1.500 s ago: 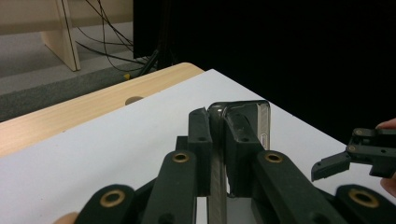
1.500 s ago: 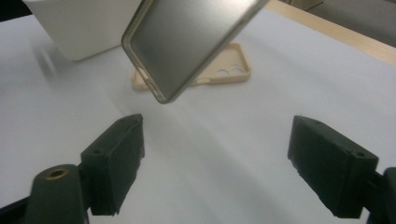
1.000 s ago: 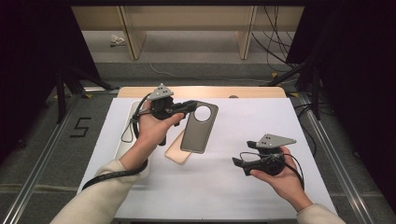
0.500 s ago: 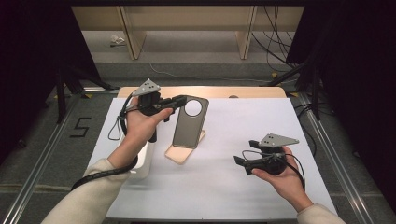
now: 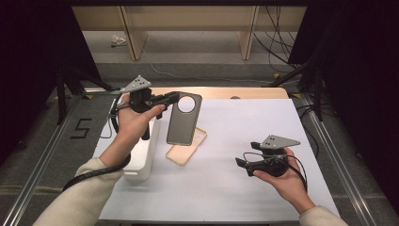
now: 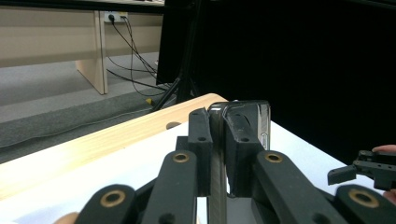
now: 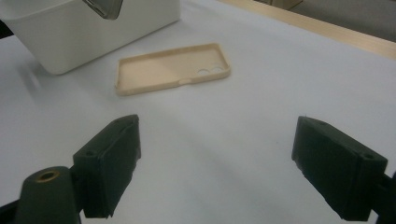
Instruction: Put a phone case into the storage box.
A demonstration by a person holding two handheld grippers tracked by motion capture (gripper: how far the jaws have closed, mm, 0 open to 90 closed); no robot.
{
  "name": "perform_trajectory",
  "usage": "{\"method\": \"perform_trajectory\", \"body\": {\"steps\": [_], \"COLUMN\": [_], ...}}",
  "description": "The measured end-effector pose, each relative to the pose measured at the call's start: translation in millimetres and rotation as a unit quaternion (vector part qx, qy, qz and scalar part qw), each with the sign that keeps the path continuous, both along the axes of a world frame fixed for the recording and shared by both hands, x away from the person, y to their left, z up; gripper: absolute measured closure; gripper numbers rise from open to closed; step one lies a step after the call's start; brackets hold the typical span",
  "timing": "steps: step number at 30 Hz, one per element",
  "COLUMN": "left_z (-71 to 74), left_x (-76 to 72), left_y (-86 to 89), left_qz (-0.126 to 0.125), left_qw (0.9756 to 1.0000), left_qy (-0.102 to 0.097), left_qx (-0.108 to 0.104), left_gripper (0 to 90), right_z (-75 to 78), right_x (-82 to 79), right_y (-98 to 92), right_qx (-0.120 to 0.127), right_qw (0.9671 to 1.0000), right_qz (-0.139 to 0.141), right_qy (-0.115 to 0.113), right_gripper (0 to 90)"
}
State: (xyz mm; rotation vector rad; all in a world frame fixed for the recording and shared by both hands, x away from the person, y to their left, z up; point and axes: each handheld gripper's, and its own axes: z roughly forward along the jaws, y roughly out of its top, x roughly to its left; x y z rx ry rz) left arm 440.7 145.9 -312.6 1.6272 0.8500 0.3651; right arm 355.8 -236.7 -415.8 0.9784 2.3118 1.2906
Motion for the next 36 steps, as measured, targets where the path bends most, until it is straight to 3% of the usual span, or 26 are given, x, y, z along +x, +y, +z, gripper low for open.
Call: {"method": "perform_trajectory", "body": {"steps": [36], "left_z": [8.0], "left_x": [12.1], "left_y": [36.0], "left_qz": [0.033], "left_qw": [0.9994], "left_qy": [-0.009], "left_qx": [-0.004], "left_gripper": [82.1], "right_z": [0.1], "right_x": [0.4], "right_y": [-0.9], "right_qx": [0.000], "right_qw": [1.0000], "right_qz": [-0.008], "right_qy": [-0.002], "right_gripper": [16.5]}}
